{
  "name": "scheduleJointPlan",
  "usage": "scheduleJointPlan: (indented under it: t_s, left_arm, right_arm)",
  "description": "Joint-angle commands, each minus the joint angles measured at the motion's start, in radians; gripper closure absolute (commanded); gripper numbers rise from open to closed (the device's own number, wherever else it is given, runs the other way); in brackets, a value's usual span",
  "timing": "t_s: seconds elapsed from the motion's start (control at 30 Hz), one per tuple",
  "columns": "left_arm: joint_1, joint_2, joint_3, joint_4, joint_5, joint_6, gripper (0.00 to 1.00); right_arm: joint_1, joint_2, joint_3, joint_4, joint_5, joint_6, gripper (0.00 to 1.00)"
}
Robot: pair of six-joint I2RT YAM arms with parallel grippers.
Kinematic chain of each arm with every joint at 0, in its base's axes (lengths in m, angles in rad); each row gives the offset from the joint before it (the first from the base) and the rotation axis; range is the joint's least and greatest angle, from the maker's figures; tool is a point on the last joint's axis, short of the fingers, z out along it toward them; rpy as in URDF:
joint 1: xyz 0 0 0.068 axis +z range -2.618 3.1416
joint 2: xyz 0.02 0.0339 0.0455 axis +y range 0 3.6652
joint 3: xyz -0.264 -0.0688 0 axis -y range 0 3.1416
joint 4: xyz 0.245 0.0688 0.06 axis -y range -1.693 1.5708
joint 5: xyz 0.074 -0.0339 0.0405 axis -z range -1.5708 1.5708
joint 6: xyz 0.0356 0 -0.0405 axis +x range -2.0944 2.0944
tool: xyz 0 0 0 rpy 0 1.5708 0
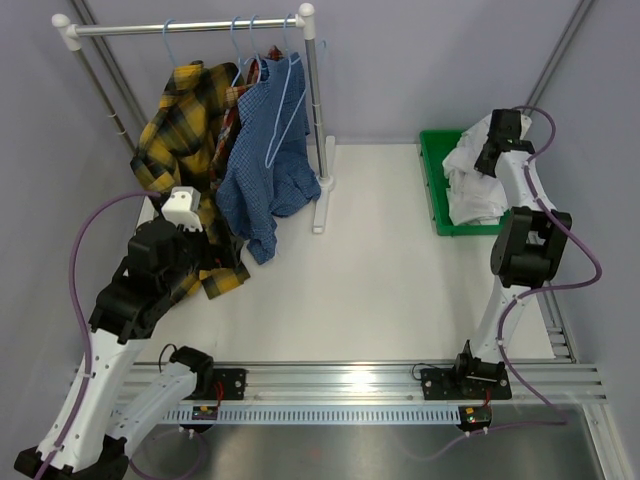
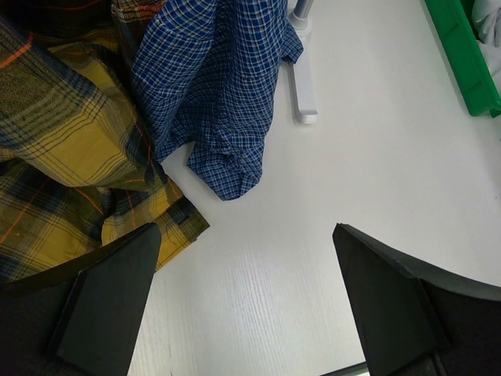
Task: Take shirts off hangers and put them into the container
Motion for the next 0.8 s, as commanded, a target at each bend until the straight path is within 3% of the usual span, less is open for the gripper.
scheduleJointPlan:
  t_s: [0.0, 0.17, 0.43, 0.53, 0.67, 0.77]
  left_arm:
    - [0.004, -0.008, 0.038, 0.022, -0.009, 0.006, 0.01]
    - [0.004, -0.017, 0.047, 0.021, -0.014, 0.006, 0.01]
    - [0.004, -0.026, 0.053, 0.021, -0.016, 0.002, 0.01]
    - [0.004, -0.029, 0.062, 0.021, -0.015, -0.001, 0.01]
    - [0.004, -0.031, 0.075, 0.022, -0.02, -0.001, 0.01]
    - [0.004, -0.029, 0.081, 0.021, -0.022, -0.001, 0.01]
  right_arm:
    - [0.018, 0.068, -0.041, -0.122, 0.026, 0.037, 1.0]
    - [0.002, 0.172, -0.003, -0.227, -0.029, 0.062, 1.0]
    - [0.004, 0.336, 0.223, -0.409, -0.081, 0.029, 0.94]
    - [0.002, 0.261, 0.194, -0.38, -0.077, 0.025, 0.8]
    - [0.002, 0.132, 0.135, -0.314, -0.084, 0.02, 0.5]
    - [0.002, 0.065, 0.122, -0.295, -0.103, 0.023, 0.44]
